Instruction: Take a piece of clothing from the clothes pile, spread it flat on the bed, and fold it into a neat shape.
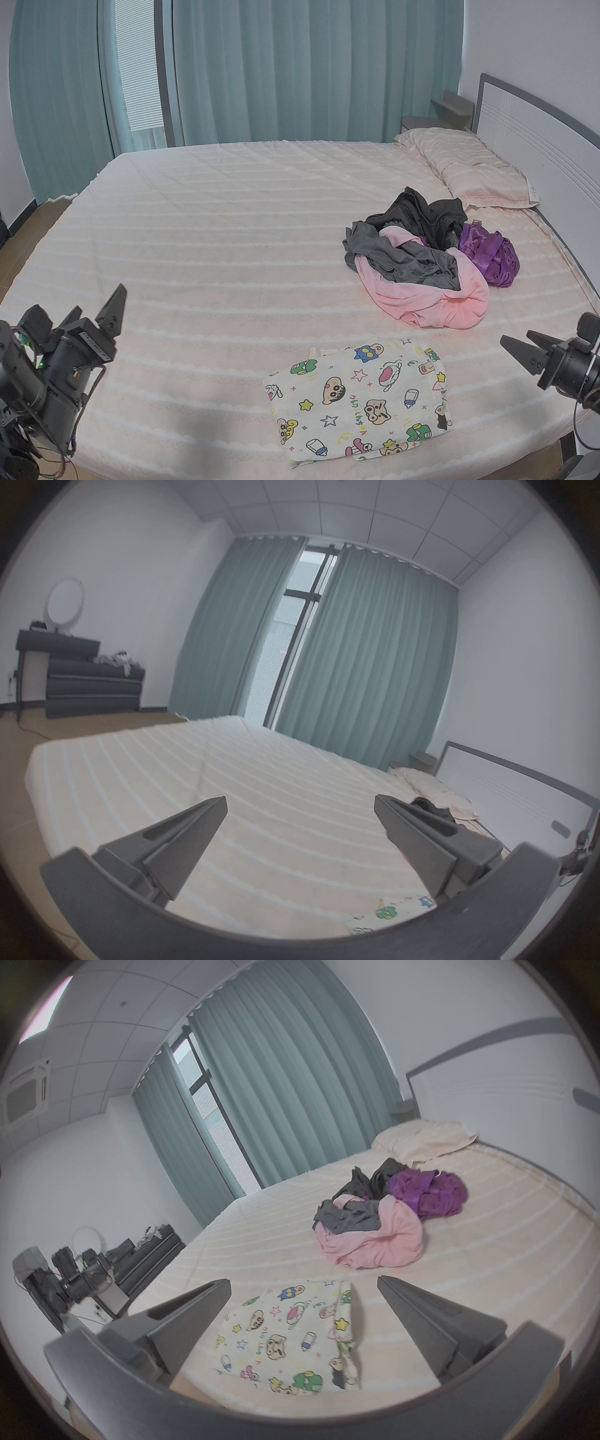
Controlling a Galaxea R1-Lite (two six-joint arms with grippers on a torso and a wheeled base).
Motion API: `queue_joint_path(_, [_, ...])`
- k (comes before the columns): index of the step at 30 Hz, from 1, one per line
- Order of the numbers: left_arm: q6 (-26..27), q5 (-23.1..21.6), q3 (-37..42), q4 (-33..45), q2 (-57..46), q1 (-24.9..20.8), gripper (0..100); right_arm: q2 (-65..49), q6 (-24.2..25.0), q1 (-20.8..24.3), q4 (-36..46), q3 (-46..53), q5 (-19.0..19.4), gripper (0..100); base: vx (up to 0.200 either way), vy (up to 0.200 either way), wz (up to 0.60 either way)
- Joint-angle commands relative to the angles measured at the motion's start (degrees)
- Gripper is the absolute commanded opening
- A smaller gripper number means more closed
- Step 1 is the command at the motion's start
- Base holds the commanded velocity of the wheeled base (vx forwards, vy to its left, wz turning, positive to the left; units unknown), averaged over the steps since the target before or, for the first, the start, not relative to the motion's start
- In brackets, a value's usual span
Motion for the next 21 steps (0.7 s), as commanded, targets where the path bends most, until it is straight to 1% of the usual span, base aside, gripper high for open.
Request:
queue_joint_path(1, [8.41,6.97,4.79,1.04,-15.98,0.27,100,-17.62,-5.73,-0.63,8.30,5.34,-5.81,100,0.000,0.000,0.00])
queue_joint_path(3, [9.81,8.02,4.79,2.89,-20.29,0.98,100,-22.19,-7.66,-0.63,14.45,5.25,-8.18,100,0.000,0.000,0.00])
queue_joint_path(4, [10.34,8.20,4.79,3.50,-21.17,1.24,100,-23.24,-8.01,-0.63,15.77,5.25,-8.62,100,0.000,0.000,0.00])
queue_joint_path(5, [11.92,8.46,4.79,5.96,-23.98,2.82,100,-26.58,-9.07,-0.81,19.99,5.25,-9.94,100,0.000,0.000,0.00])
queue_joint_path(6, [12.80,8.46,4.79,7.37,-25.65,3.79,100,-28.43,-9.60,-0.98,22.01,5.16,-10.64,100,0.000,0.000,0.00])
queue_joint_path(7, [14.12,8.28,4.79,10.27,-28.82,5.46,100,-31.51,-10.65,-1.68,25.53,5.25,-11.78,100,0.000,0.000,0.00])
queue_joint_path(10, [16.49,7.93,4.79,17.04,-36.46,8.10,100,-37.22,-12.32,-4.76,32.03,5.34,-14.42,100,0.000,0.000,0.00])
queue_joint_path(12, [17.55,7.85,4.79,21.43,-41.21,10.29,100,-41.09,-13.46,-7.49,34.85,5.25,-15.12,100,0.000,0.000,0.00])
queue_joint_path(13, [17.64,7.85,4.79,22.05,-42.00,10.64,100,-41.70,-13.55,-7.84,35.20,5.25,-15.12,100,0.000,0.000,0.00])
queue_joint_path(14, [18.25,7.41,4.79,25.47,-46.04,12.75,100,-45.83,-14.25,-10.21,37.39,5.25,-15.12,100,0.000,0.000,0.00])
queue_joint_path(16, [19.57,6.00,4.79,29.43,-51.23,15.92,100,-51.46,-15.92,-13.46,41.44,4.90,-15.04,100,0.000,0.000,0.00])
queue_joint_path(18, [21.59,4.59,4.79,33.56,-57.56,19.70,100,-56.73,-17.95,-16.36,45.30,3.58,-15.48,100,0.000,0.000,0.00])
queue_joint_path(19, [22.21,4.33,4.79,34.53,-58.87,20.49,100,-57.87,-18.21,-16.80,46.01,3.23,-15.65,100,0.000,0.000,0.00])
queue_joint_path(20, [23.88,3.63,4.79,37.52,-62.74,22.95,100,-58.49,-18.38,-17.33,46.01,3.14,-16.79,100,0.000,0.000,0.00])
queue_joint_path(21, [25.19,3.01,4.79,40.06,-65.38,24.88,100,-58.31,-18.38,-17.24,46.01,3.14,-19.17,100,0.000,0.000,0.00])
